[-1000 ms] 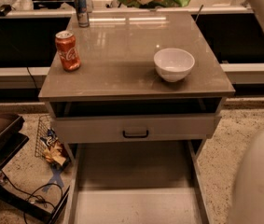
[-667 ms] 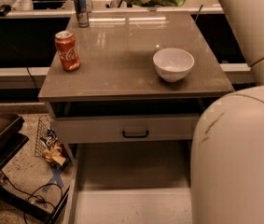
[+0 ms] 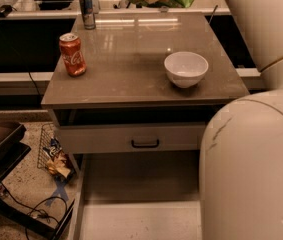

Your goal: Pick green rice chip bag from middle drawer and place on counter

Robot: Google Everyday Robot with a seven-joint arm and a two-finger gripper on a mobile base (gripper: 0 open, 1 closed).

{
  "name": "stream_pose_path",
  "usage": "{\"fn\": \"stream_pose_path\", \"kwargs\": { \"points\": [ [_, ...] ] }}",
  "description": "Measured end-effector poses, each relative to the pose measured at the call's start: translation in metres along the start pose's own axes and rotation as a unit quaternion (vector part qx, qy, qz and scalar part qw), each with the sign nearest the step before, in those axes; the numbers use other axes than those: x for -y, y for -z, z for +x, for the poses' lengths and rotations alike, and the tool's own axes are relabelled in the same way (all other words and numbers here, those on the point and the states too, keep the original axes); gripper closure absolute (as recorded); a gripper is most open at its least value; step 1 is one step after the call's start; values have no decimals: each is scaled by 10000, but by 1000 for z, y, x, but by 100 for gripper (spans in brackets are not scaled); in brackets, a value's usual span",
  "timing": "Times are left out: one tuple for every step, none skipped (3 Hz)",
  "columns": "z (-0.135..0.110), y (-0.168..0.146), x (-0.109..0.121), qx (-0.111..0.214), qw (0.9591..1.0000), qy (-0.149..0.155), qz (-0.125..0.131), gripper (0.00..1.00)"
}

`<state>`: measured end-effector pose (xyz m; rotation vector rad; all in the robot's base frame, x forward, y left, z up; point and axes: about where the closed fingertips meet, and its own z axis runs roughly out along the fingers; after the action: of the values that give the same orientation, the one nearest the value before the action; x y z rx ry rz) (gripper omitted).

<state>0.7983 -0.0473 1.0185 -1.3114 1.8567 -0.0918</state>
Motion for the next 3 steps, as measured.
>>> {"fn": "stream_pose_path", "kwargs": {
  "points": [
    [-13,-44,10,384,9992,-64,129,100],
    [-19,-97,17,664,9975,-93,226,100],
    [-17,-108,17,676,9974,-116,218,85]
  ]
}}
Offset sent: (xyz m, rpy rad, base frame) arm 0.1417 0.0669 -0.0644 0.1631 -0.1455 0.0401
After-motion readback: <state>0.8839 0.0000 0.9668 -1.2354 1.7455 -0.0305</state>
